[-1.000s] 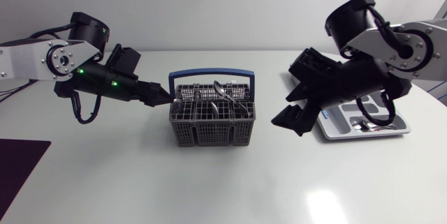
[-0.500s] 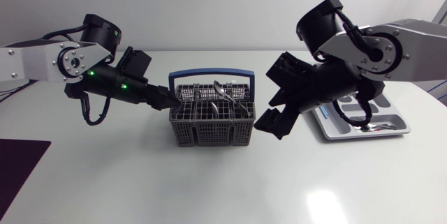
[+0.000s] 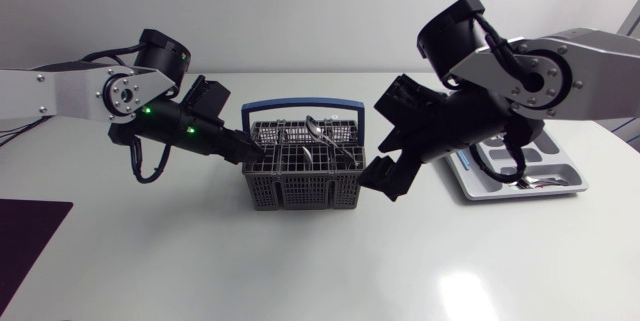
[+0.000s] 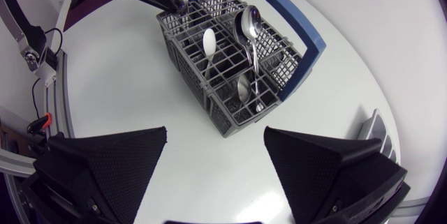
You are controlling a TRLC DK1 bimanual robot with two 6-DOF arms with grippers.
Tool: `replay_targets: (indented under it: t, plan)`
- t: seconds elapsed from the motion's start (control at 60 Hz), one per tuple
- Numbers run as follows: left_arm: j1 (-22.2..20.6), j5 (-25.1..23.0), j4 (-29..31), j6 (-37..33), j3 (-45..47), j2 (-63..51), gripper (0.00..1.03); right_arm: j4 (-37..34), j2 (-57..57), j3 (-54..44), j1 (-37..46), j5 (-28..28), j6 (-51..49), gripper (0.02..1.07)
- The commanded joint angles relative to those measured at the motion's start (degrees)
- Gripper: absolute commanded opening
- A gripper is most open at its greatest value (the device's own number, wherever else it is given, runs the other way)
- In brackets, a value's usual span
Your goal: Unload the cutlery basket into the drawer organizer.
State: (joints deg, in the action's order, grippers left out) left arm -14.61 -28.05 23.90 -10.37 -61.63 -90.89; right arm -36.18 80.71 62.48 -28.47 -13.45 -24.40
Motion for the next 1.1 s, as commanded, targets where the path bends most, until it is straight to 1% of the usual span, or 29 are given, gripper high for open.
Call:
replay_targets:
  t: [0.0,0.05,0.1,0.2,0.283,0.3,0.483,0.533,0.783,1.0,1.083]
  plan:
    - [-0.2,0.3,-0.3,-0.7,-1.4,-1.0,0.37,0.2,0.6,-1.7,-0.7,0.2,1.3,1.02]
    - [-0.1,0.5,-0.3,-0.7,-1.4,-1.1,0.33,0.2,0.6,-1.8,-0.9,0.2,1.3,1.02]
    - [-0.2,0.5,-0.3,-0.7,-1.3,-1.2,0.32,0.3,0.5,-2.0,-0.9,0.2,1.3,1.02]
    - [-0.2,0.5,-0.6,-0.7,-1.0,-1.2,0.24,0.6,0.4,-2.4,-1.1,0.2,1.3,1.02]
    - [-0.2,0.5,-0.8,-0.7,-1.0,-1.2,0.22,0.6,0.2,-2.5,-1.1,0.2,1.3,1.02]
    - [-0.2,0.5,-0.8,-0.7,-0.9,-1.2,0.2,0.6,0.2,-2.5,-1.1,0.2,1.3,1.02]
    - [-0.2,0.5,-1.3,-0.3,-0.6,-1.0,0.06,0.6,-0.2,-3.1,-1.2,0.3,1.3,1.02]
    - [-0.2,0.5,-1.6,-0.3,-0.3,-0.9,0.04,0.6,-0.4,-3.2,-1.2,0.3,1.3,1.02]
    - [0.3,-0.2,-1.6,0.9,-0.2,0.5,0.04,0.6,-1.3,-4.2,-1.2,0.3,1.3,1.02]
    - [2.0,-4.9,-1.6,2.6,-0.3,2.5,0.04,0.6,-2.1,-5.1,-1.6,0.3,1.3,1.02]
    - [2.2,-5.7,-1.6,3.1,-0.1,3.7,0.04,0.6,-2.5,-5.3,-1.9,0.3,1.4,1.02]
